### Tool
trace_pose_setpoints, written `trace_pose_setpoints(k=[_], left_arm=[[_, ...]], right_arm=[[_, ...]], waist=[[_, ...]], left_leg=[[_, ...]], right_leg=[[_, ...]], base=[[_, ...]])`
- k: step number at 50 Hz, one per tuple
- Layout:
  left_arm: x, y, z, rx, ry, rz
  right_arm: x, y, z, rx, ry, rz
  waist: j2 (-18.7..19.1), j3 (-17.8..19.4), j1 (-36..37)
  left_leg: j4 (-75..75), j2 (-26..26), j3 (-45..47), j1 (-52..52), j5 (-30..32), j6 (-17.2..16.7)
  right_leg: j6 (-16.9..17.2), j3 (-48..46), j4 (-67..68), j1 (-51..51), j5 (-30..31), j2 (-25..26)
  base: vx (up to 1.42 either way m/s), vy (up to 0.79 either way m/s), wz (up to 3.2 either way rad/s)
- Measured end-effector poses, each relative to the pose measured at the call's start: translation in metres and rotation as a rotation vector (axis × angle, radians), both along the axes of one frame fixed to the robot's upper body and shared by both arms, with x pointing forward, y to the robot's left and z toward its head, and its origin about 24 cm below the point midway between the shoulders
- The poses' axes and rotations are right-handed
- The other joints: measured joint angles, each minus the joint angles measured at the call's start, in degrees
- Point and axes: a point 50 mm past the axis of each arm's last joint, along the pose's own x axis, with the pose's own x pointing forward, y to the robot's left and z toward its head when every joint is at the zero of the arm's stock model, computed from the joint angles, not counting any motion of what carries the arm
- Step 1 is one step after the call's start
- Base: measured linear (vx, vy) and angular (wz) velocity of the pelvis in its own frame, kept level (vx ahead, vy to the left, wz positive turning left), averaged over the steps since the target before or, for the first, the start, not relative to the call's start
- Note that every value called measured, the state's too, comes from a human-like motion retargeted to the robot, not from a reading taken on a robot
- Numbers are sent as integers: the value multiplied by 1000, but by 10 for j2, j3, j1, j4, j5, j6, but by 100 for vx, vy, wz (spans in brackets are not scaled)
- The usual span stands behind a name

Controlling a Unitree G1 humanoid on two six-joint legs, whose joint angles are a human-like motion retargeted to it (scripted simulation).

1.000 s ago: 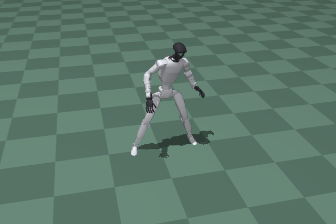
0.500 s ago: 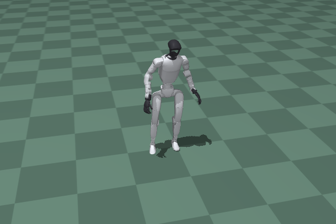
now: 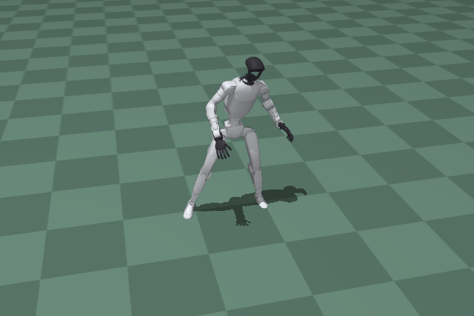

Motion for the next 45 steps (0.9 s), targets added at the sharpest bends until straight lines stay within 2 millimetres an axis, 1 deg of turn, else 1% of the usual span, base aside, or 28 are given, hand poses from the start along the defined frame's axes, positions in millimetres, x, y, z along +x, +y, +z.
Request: trace_pose_setpoints(k=[3,5,7,10,13,15,17,19,20,22,24,25,27,30,33,35,37,40,42,45], left_arm=[[-16,8,0,12,-1,93],[-29,11,-3,9,-10,165],[-45,8,-10,-13,-14,241],[-73,-8,-29,-85,13,333],[-97,-43,-56,-199,96,341],[-105,-76,-74,-288,170,274],[-107,-105,-87,-355,252,132],[-106,-127,-94,-376,324,-47],[-104,-135,-96,-375,359,-141],[-100,-145,-97,-352,407,-292],[-94,-146,-96,-328,421,-369],[-91,-145,-95,-318,419,-384],[-82,-135,-92,-303,387,-348],[-64,-113,-83,-279,303,-233],[-39,-83,-67,-251,187,-112],[-23,-64,-54,-233,101,-50],[-6,-49,-40,-204,28,-23],[21,-33,-18,-127,-11,-85],[42,-25,-2,-36,26,-207],[72,-20,21,126,99,-408]], right_arm=[[-6,-12,-3,-24,17,-42],[-9,-19,-4,-40,20,-66],[-13,-27,-3,-60,14,-87],[-17,-42,0,-90,7,-123],[-24,-64,3,-110,10,-191],[-29,-84,9,-116,11,-258],[-34,-103,14,-108,6,-336],[-35,-119,20,-94,-15,-418],[-36,-126,23,-89,-22,-450],[-34,-135,25,-83,-27,-498],[-32,-137,23,-69,-22,-533],[-31,-135,20,-58,-14,-546],[-31,-125,9,-24,20,-559],[-40,-100,-13,39,86,-545],[-51,-67,-29,103,132,-468],[-53,-44,-32,137,134,-389],[-51,-23,-28,161,109,-299],[-44,4,-18,192,60,-170],[-41,17,-12,210,38,-99],[-41,27,-6,228,30,-10]], waist=[[6,-1,-8],[16,-4,-16],[33,-8,-23],[71,-19,-40],[108,-30,-69],[133,-35,-90],[150,-38,-106],[162,-39,-118],[167,-39,-124],[175,-36,-128],[179,-34,-126],[179,-32,-122],[174,-33,-106],[155,-45,-75],[119,-61,-54],[90,-66,-57],[63,-60,-74],[28,-42,-99],[10,-29,-95],[-6,-13,-64]], left_leg=[[13,6,-10,-8,0,-8],[11,18,-12,-5,7,-18],[-2,41,-8,5,26,-31],[-23,85,23,20,69,-48],[-26,110,95,22,104,-56],[-15,102,124,16,101,-56],[8,69,123,7,74,-52],[34,34,130,-3,42,-42],[48,17,139,-7,26,-37],[70,-13,161,-13,-2,-22],[80,-45,162,-19,-24,-8],[81,-63,156,-22,-32,-1],[71,-102,125,-29,-36,11],[45,-143,88,-38,-22,25],[19,-140,87,-36,-14,24],[2,-126,78,-28,-13,13],[-17,-110,56,-17,-4,-3],[-52,-87,24,0,20,-12],[-69,-71,14,8,35,-5],[-76,-45,15,13,45,6]], right_leg=[[8,67,-4,4,-19,-19],[9,106,5,3,-48,-16],[3,124,20,-3,-81,4],[-14,131,37,-14,-112,46],[-21,127,34,-18,-113,79],[-20,124,21,-16,-108,93],[-16,121,4,-11,-102,100],[-9,120,-9,-8,-97,105],[-5,121,-14,-8,-95,107],[0,124,-21,-8,-91,116],[4,129,-27,-10,-87,128],[7,133,-29,-10,-84,135],[11,139,-32,-11,-80,150],[15,141,-36,-11,-78,172],[9,124,-39,-7,-85,192],[-1,107,-36,-3,-95,205],[-18,97,-22,-2,-106,221],[-44,114,19,-11,-118,244],[-59,121,49,-21,-128,247],[-82,81,77,-29,-149,219]], base=[[4,-47,29],[4,-54,6],[3,-58,-28],[2,-59,-46],[0,-54,-24],[-2,-46,-5],[-3,-39,-3],[-4,-34,-8],[-4,-32,-15],[-4,-31,-25],[-4,-30,-39],[-3,-29,-45],[-1,-28,-42],[1,-27,-16],[3,-29,34],[2,-31,75],[-1,-31,100],[-4,-32,97],[-5,-31,48],[-3,-29,-7]])
